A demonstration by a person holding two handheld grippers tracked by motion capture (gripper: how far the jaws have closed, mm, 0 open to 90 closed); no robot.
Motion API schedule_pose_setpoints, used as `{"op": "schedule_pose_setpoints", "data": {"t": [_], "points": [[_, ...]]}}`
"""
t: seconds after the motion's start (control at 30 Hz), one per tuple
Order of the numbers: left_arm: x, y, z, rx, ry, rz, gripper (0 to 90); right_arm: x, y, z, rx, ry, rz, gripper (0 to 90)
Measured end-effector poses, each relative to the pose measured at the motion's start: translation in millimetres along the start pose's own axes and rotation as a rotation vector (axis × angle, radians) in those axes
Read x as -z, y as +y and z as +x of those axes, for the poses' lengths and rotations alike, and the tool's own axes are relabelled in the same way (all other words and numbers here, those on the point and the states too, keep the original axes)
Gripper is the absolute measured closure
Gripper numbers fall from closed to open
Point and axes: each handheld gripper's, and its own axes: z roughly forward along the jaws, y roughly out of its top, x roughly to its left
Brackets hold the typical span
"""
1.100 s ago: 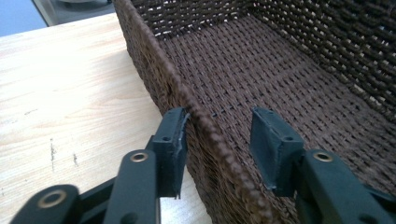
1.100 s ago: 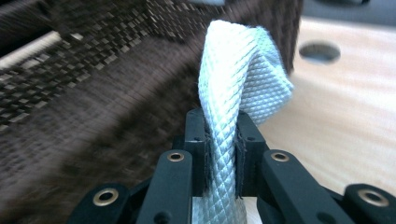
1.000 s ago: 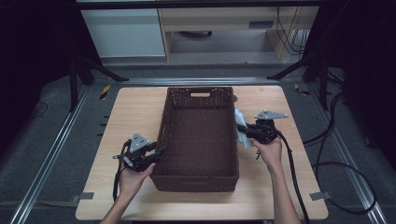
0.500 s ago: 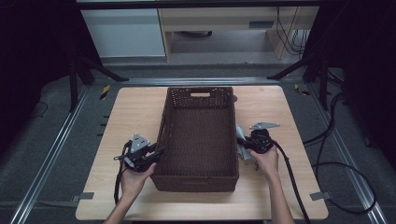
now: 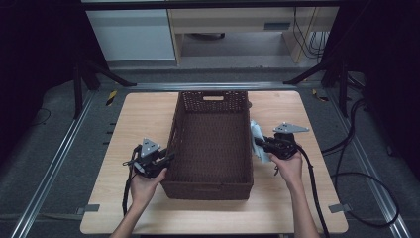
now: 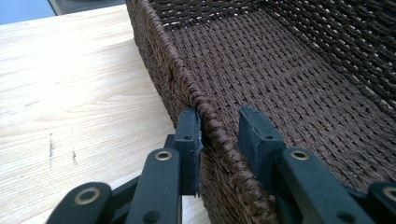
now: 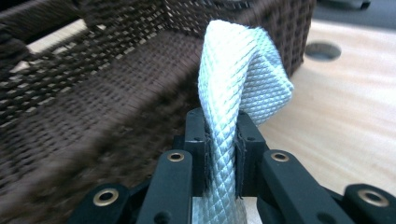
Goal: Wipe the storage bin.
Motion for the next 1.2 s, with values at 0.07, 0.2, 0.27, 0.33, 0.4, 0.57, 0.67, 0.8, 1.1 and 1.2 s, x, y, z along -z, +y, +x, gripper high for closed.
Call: {"op": "schedule_pose_setpoints", "data": {"t": [0.07, 0.2, 0.27, 0.33, 0.4, 0.57, 0.67, 0.8, 1.1, 1.2], "points": [[-0.4, 0.6, 0.0, -0.005, 0.001, 0.001, 68.4, 2.0, 1.4, 1.0, 0.012, -0.001, 0.006, 79.4], [-0.3, 0.2, 0.3, -0.016, -0.005, -0.004, 66.1, -4.4, -8.6, 0.1, 0.004, -0.006, 0.053, 79.4], [0.0, 0.7, 1.0, -0.017, 0.004, 0.007, 62.2, -10.2, -16.1, -0.2, 0.001, -0.01, 0.086, 79.3], [2.5, 0.8, 1.1, -0.017, 0.012, -0.007, 57.0, -16.6, -22.3, -0.6, -0.005, -0.015, 0.125, 79.4], [4.7, 0.3, 0.4, -0.018, 0.014, -0.013, 55.2, -21.8, -27.9, -1.0, -0.018, -0.019, 0.141, 79.3], [11.2, -2.6, -2.3, -0.033, -0.007, -0.011, 52.1, -30.2, -42.5, -2.3, -0.024, -0.045, 0.215, 79.3], [17.1, -6.9, -2.5, -0.051, -0.017, 0.001, 51.9, -32.0, -47.7, -3.3, -0.043, -0.05, 0.234, 79.3], [17.2, -11.0, -3.3, -0.048, -0.056, 0.008, 57.5, -21.3, -38.6, -1.3, -0.03, -0.039, 0.172, 79.3], [13.9, -9.5, -6.8, -0.029, -0.027, 0.012, 68.2, 20.3, -8.1, 19.8, 0.022, -0.005, 0.004, 79.4], [12.9, -8.6, -7.6, -0.021, -0.016, 0.013, 69.0, 21.8, -9.6, 22.9, 0.036, -0.003, 0.012, 79.3]]}}
